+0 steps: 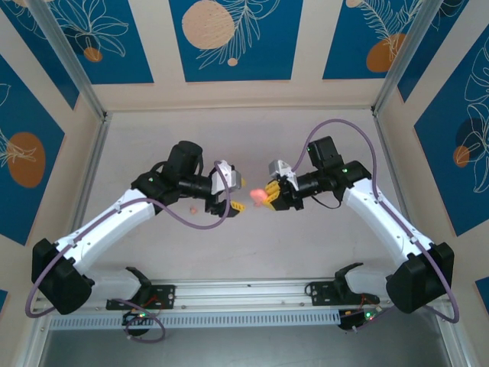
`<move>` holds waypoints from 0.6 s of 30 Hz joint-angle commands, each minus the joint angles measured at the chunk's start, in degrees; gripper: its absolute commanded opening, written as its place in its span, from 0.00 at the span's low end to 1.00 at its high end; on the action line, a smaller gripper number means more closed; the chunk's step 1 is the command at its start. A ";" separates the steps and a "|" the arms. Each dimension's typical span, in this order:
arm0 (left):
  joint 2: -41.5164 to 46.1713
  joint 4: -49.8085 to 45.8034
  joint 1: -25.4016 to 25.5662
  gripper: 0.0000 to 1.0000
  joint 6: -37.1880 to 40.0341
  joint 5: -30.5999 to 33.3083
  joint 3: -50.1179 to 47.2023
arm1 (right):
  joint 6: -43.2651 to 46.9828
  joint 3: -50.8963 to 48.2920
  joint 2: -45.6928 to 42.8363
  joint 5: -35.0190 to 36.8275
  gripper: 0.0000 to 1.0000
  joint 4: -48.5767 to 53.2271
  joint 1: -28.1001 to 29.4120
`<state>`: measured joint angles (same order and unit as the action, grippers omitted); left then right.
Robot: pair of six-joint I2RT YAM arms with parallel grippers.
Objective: Insert wireless bluetooth earbuds into charging case
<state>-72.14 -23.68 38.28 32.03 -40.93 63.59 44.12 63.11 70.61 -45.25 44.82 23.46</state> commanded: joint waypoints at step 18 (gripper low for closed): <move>-4.49 -11.86 3.80 0.46 11.38 -3.13 6.93 | 9.96 3.77 4.44 3.51 0.18 4.39 6.14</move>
<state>-76.01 -32.45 41.21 41.12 -42.22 68.34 52.99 64.88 74.67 -41.32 48.90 29.21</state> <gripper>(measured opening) 0.467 0.215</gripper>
